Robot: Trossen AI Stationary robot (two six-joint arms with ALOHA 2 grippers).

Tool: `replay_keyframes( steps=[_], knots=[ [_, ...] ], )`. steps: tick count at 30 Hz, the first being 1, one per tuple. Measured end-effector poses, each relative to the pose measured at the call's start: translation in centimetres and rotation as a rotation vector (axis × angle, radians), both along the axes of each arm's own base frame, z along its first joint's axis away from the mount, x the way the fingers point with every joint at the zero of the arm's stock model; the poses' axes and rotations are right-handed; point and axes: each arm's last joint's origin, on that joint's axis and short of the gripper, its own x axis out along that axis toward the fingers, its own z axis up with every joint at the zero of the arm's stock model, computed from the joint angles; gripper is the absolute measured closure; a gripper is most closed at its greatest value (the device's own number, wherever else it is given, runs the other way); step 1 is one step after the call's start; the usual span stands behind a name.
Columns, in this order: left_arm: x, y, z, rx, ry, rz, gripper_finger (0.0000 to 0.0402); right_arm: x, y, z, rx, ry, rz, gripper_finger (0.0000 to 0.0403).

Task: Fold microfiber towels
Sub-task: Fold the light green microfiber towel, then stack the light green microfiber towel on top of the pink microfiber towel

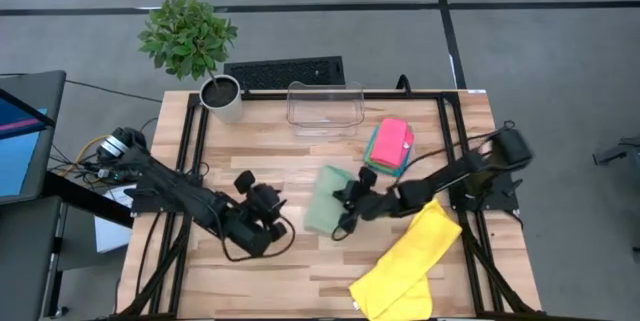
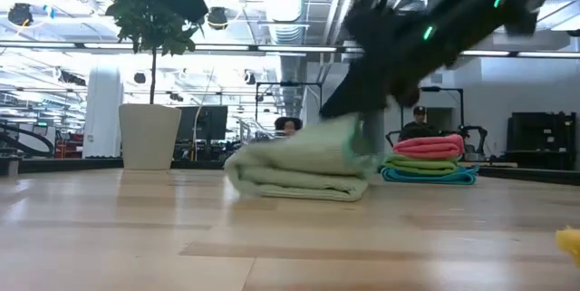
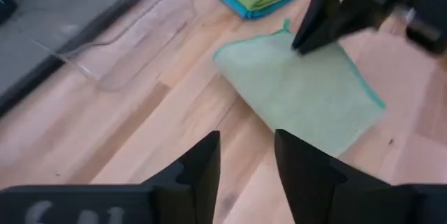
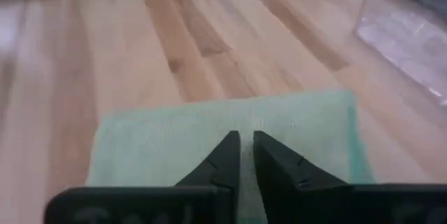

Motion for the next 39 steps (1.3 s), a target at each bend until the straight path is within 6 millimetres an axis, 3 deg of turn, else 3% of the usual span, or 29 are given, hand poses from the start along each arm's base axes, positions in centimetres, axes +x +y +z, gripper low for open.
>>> replay_keyframes(
  steps=[4, 6, 10, 14, 17, 20, 23, 28, 33, 39],
  knots=[
    [0.4, 0.3, -0.1, -0.061, 0.022, -0.005, 0.0231, -2.1, -1.3, 4.0, -0.001, 0.02, 0.042, 0.0302],
    [0.8, 0.4, -0.5, -0.071, 0.033, -0.001, 0.0208, -3.0, -2.4, 5.1, -0.008, 0.055, 0.03, 0.0268],
    [1.6, 0.3, -1.5, -0.055, 0.035, 0.015, 0.0177, -4.3, -4.6, 5.2, 0.023, 0.156, -0.063, 0.0201],
    [3.3, -0.6, -3.1, -0.053, 0.024, -0.023, 0.0172, -3.1, -6.2, 4.3, 0.062, 0.165, -0.034, 0.0164],
    [4.6, -1.5, -5.0, -0.068, 0.063, -0.082, 0.0177, -1.0, -7.8, 2.9, 0.129, 0.197, 0.047, 0.0157],
    [5.4, -1.9, -6.4, -0.09, 0.066, -0.081, 0.0183, 0.6, -10.0, 1.3, 0.152, 0.373, 0.04, 0.0156],
    [5.5, -2.0, -6.7, -0.102, 0.064, -0.065, 0.0188, 2.0, -11.8, 0.5, 0.161, 0.517, 0.058, 0.0156],
    [5.2, -1.9, -6.5, -0.096, 0.073, -0.056, 0.0189, 4.3, -12.7, -0.5, 0.243, 0.622, 0.18, 0.0156],
    [4.9, -1.7, -6.6, -0.092, 0.094, -0.034, 0.0189, 4.5, -13.1, 0.0, 0.234, 0.684, 0.214, 0.0156],
    [4.8, -1.6, -6.7, -0.081, 0.093, -0.018, 0.0189, 3.2, -14.6, 3.8, 0.207, 0.593, 0.165, 0.0156]
  ],
)
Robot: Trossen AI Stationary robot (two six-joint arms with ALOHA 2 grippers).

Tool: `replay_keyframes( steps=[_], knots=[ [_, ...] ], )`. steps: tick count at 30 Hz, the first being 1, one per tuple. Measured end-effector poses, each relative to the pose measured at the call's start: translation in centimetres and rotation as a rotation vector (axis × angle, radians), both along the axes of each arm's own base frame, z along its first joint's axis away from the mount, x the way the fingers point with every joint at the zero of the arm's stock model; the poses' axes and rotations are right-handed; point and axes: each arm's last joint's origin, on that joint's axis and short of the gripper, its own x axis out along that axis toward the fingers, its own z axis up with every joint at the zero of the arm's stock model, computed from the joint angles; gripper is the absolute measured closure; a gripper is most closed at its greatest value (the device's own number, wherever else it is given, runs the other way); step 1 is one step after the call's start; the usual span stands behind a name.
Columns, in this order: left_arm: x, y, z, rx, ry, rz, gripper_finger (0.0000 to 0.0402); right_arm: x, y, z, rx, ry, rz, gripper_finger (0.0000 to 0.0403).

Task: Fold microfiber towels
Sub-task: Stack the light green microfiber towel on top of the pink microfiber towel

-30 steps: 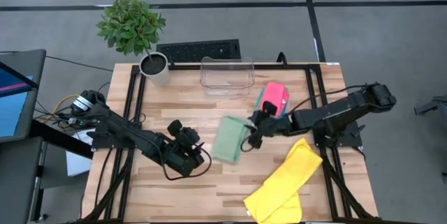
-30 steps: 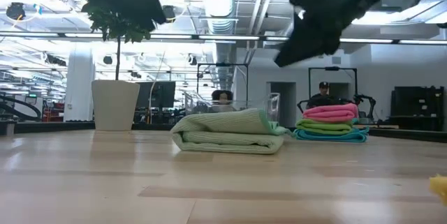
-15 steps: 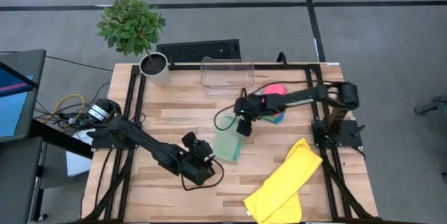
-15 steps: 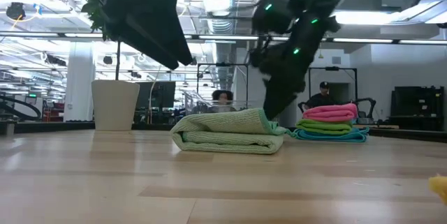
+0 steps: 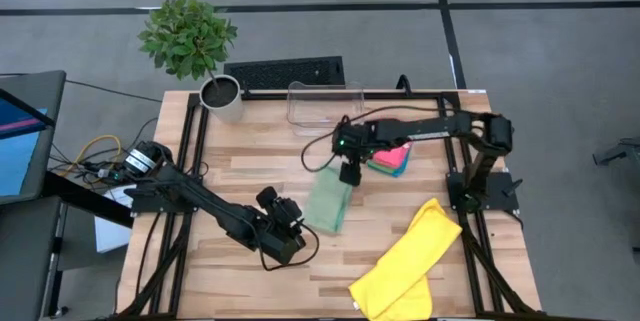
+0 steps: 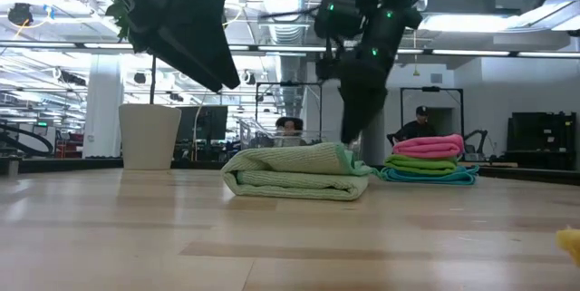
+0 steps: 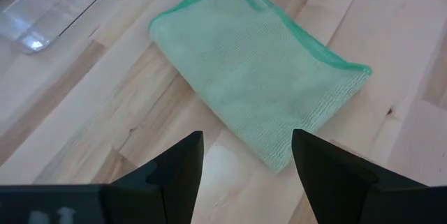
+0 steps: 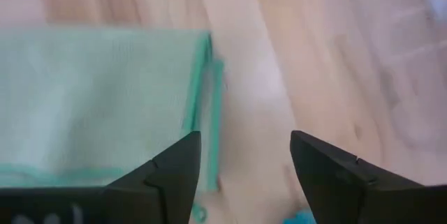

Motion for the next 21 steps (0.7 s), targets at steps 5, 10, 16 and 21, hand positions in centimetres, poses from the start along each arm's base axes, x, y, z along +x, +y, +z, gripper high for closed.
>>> replay_keyframes(
  steps=[5, 10, 16, 21],
  knots=[
    [0.0, 0.0, 0.0, 0.012, -0.003, 0.004, 0.0189, 1.0, 1.1, 1.0, -0.027, -0.118, 0.042, 0.0156],
    [0.0, 0.0, 0.0, 0.004, -0.01, 0.015, 0.019, 2.1, 1.8, -1.4, -0.022, -0.082, 0.101, 0.0156],
    [0.0, 0.1, 0.0, 0.003, -0.012, 0.019, 0.019, 2.8, 1.0, -4.4, 0.064, -0.047, 0.127, 0.0156],
    [0.0, 0.2, 0.0, 0.014, -0.008, 0.023, 0.019, 3.2, 0.8, -6.9, 0.077, 0.016, 0.149, 0.0156]
  ],
)
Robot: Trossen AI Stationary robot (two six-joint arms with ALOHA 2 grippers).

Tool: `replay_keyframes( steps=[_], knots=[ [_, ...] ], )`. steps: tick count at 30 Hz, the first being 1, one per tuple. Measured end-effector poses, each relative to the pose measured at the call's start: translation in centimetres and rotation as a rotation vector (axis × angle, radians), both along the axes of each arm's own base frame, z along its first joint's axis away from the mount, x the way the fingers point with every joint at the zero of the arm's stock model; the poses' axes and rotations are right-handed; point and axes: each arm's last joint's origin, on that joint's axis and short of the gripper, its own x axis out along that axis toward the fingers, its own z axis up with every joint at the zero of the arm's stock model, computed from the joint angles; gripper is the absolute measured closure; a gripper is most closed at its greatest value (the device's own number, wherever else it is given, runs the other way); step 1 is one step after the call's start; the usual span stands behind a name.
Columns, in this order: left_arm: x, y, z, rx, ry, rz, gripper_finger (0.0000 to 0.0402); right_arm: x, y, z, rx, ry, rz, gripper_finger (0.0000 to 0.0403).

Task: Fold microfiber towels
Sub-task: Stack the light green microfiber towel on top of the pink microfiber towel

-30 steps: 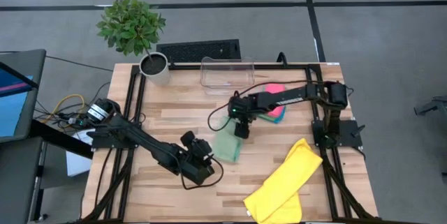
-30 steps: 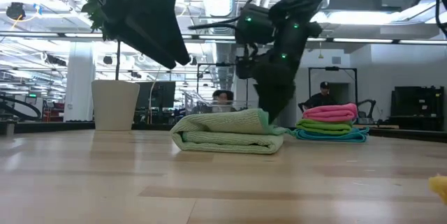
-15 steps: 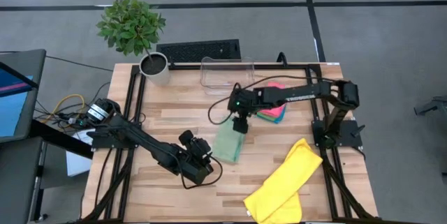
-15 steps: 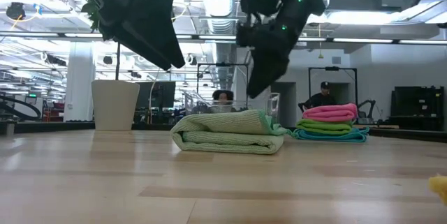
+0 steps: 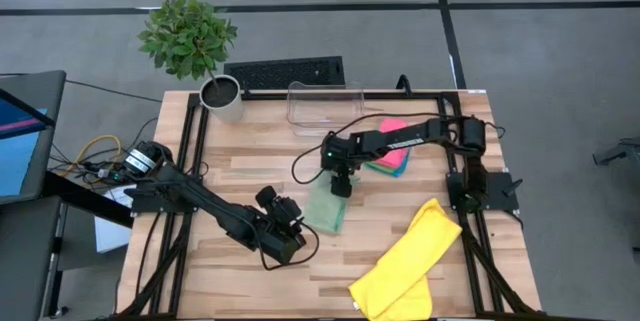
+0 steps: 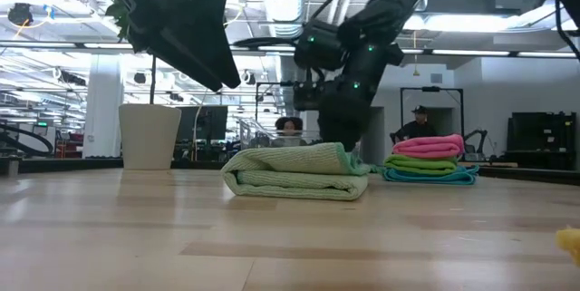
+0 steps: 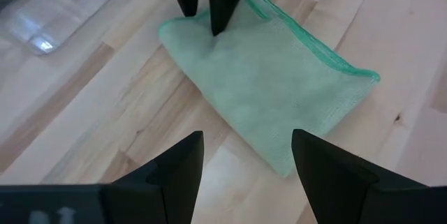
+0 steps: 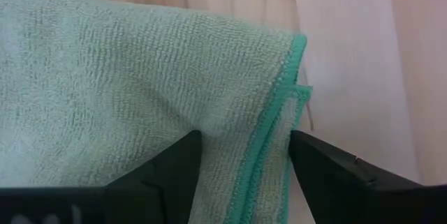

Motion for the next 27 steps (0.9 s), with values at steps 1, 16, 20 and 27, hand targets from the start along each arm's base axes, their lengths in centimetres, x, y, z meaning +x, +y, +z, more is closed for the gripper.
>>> replay_keyframes(
  steps=[1, 16, 20, 27],
  knots=[
    [0.0, 0.0, 0.0, 0.006, 0.0, 0.002, 0.019, 0.0, -0.2, -0.2, -0.001, 0.016, -0.003, 0.0157],
    [-0.2, 0.2, 0.0, 0.038, 0.022, -0.004, 0.019, 0.0, 0.2, -0.9, 0.042, 0.036, 0.033, 0.0373],
    [-0.2, 0.2, -0.1, 0.047, 0.026, -0.003, 0.019, -0.2, 0.4, -0.4, 0.069, 0.051, -0.039, 0.0373],
    [-0.5, 0.1, -0.1, 0.072, 0.034, -0.004, 0.019, -3.2, 2.0, 5.7, 0.0, 0.078, -0.094, 0.0373]
  ],
)
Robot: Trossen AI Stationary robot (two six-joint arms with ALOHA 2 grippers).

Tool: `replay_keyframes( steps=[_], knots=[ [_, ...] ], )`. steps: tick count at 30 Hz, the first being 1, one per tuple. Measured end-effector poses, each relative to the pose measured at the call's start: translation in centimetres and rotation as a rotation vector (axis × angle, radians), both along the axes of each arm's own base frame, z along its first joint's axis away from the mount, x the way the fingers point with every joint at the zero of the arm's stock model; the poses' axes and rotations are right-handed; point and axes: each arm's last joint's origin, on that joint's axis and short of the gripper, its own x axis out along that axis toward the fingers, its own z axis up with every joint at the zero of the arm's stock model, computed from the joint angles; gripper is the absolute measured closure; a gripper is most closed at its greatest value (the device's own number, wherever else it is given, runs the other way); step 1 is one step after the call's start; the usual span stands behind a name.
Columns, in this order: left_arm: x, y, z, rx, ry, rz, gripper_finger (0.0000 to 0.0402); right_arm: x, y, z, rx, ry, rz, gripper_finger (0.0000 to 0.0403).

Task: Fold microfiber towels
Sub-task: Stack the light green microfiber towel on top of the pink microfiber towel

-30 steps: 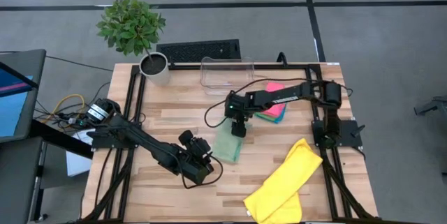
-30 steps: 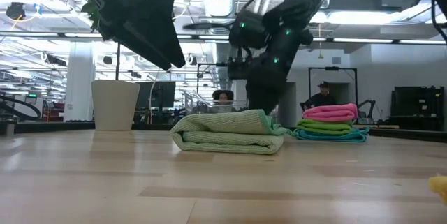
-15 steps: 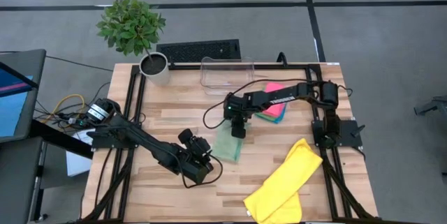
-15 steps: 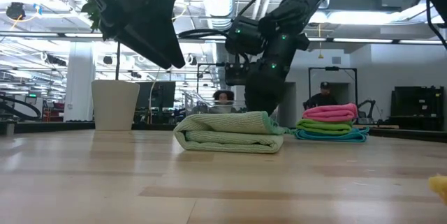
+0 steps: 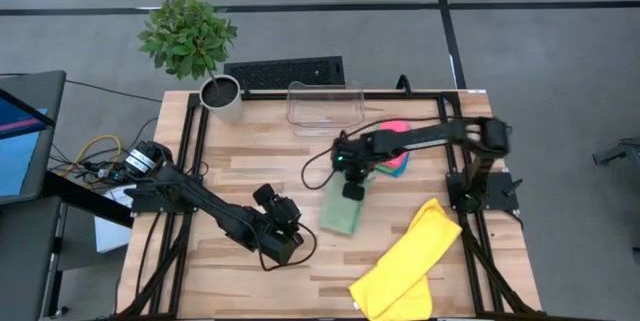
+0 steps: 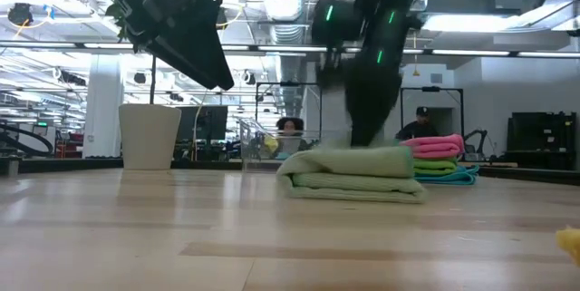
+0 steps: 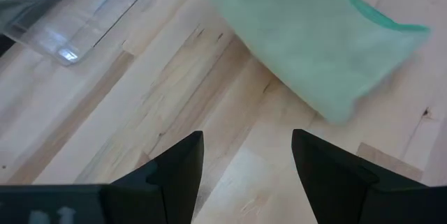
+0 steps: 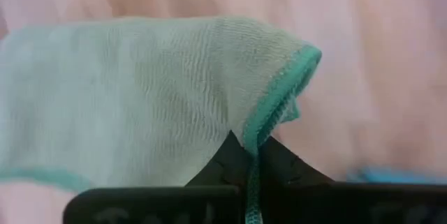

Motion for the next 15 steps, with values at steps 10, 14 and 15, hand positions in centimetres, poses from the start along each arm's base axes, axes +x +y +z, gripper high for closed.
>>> replay_keyframes(
  steps=[10, 14, 15],
  knots=[
    [-0.2, 0.0, 0.0, 0.031, 0.004, 0.003, 0.019, -6.0, -1.2, 6.6, -0.15, 0.102, -0.088, 0.0373],
    [-0.2, 0.0, 0.0, 0.031, 0.004, 0.003, 0.0189, -8.5, -2.9, 8.7, -0.196, 0.109, -0.122, 0.0373],
    [-0.2, 0.0, 0.0, 0.031, 0.005, 0.003, 0.0189, -9.0, -3.3, 9.1, -0.212, 0.109, -0.126, 0.0373]
  ],
)
